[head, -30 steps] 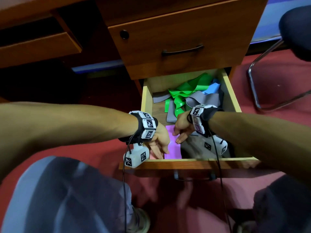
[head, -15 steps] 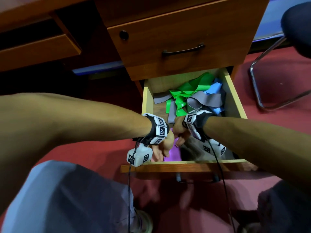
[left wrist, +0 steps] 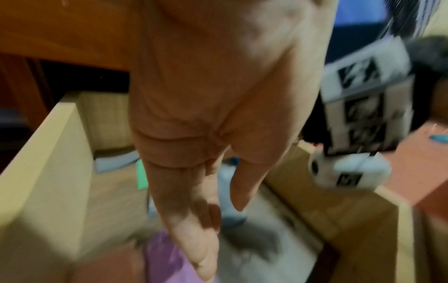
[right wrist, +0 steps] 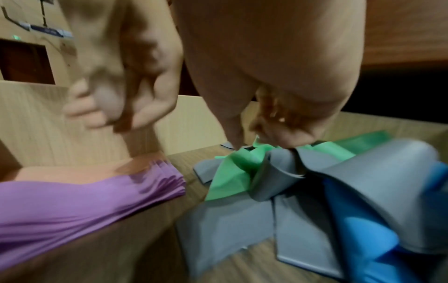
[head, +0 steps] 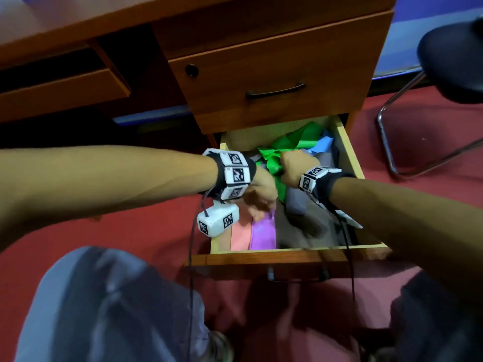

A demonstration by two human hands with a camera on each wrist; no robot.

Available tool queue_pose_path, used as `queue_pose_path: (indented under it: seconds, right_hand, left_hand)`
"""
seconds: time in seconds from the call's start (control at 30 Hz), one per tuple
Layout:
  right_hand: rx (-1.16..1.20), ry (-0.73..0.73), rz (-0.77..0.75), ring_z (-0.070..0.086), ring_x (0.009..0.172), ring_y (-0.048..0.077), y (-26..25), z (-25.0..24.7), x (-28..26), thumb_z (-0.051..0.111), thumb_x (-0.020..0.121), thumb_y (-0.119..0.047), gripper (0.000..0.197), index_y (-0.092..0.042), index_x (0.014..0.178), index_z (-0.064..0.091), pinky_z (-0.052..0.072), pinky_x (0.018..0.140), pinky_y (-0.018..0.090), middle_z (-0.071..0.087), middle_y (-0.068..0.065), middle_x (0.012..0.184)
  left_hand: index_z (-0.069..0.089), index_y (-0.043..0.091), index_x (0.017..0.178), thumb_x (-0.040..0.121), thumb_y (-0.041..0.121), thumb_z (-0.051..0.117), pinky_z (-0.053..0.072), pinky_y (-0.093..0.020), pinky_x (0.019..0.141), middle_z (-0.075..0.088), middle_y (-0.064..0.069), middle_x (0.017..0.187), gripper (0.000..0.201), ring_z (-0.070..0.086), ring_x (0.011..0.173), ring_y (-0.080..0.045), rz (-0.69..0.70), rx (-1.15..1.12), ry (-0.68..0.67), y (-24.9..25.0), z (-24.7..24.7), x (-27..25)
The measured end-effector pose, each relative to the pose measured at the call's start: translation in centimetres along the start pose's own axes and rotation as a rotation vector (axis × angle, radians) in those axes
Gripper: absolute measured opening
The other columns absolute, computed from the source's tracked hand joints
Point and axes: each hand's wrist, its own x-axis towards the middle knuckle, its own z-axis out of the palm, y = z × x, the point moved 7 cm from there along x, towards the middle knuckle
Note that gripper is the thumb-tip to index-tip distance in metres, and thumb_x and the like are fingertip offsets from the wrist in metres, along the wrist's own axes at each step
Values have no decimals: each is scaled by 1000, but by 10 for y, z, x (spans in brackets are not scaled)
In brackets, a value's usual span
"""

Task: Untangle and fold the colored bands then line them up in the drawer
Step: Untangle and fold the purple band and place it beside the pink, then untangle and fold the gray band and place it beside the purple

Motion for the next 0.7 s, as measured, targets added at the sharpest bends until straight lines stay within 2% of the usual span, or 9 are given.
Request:
queue_pose_path:
  seconds: [0.03, 0.1, 0.23, 0.33, 0.43, 0.53, 0.63, 0.67, 0.7]
  right_hand:
    - [-17, 82, 42, 63, 98, 41, 10, -10, -1, 68, 85, -18, 29, -8, 106, 49, 46, 68, 42, 52, 17, 113]
    - [-24, 56, 139, 60, 106, 43, 26, -16, -7, 70, 85, -13, 57, -6, 130, 36, 46, 72, 46, 40, 19, 130]
    - [-55, -107, 256, 55, 124, 41, 49, -4, -19, 71, 86, -11, 66, 0, 139, 34, 48, 91, 49, 43, 20, 138]
    - [-56, -45, 222, 59, 120, 41, 45, -12, -24, 62, 91, -14, 46, -1, 133, 50, 50, 92, 47, 49, 20, 133]
    - [79, 139, 194, 62, 112, 42, 36, -48, -28, 56, 93, -24, 31, -5, 119, 60, 50, 90, 46, 54, 21, 126]
    - [377, 387, 230, 63, 89, 37, 30, -98, -41, 53, 88, -32, 19, -15, 91, 61, 50, 78, 38, 65, 16, 98]
    - [683, 533, 186, 55, 73, 30, 22, -130, -57, 55, 87, -31, 20, -15, 75, 55, 41, 66, 30, 58, 6, 72]
    - [727, 497, 114, 56, 72, 25, 14, -132, -59, 56, 89, -28, 17, -16, 78, 61, 40, 65, 28, 60, 4, 73]
    - [745, 436, 16, 56, 70, 17, 4, -130, -61, 56, 91, -23, 13, -18, 84, 66, 40, 63, 25, 62, 1, 74]
  left_hand:
    - [61, -3, 95, 104, 10, 53, 58, -27, 48, 70, -15, 75, 18, 69, 51, -17, 77, -33, 42, 10, -9, -7]
    - [61, -2, 94, 103, 8, 53, 57, -28, 52, 69, -15, 75, 16, 66, 52, -20, 245, -111, 162, 31, -26, -34]
    - [64, 4, 86, 99, 7, 54, 56, -26, 55, 69, -11, 77, 17, 65, 58, -19, 417, -256, 373, 29, -48, -77]
    - [65, 5, 86, 101, 7, 52, 54, -23, 50, 69, -11, 78, 20, 65, 57, -16, 450, -430, 454, 8, -45, -86]
    - [65, 4, 85, 99, 3, 50, 51, -20, 43, 71, -15, 79, 20, 64, 57, -20, 458, -507, 512, -9, -42, -87]
    - [65, 6, 83, 96, 5, 53, 48, -21, 44, 74, -18, 83, 18, 65, 61, -22, 473, -571, 685, -19, -55, -104]
    - [64, 10, 83, 95, 12, 58, 52, -26, 52, 73, -11, 80, 14, 68, 67, -26, 519, -723, 778, -27, -63, -117]
    - [64, 13, 86, 92, 18, 64, 55, -30, 57, 73, -7, 79, 8, 71, 73, -29, 535, -764, 800, -31, -63, -119]
    - [64, 16, 94, 87, 26, 70, 58, -34, 65, 72, -2, 81, 14, 73, 81, -30, 538, -763, 832, -35, -63, -122]
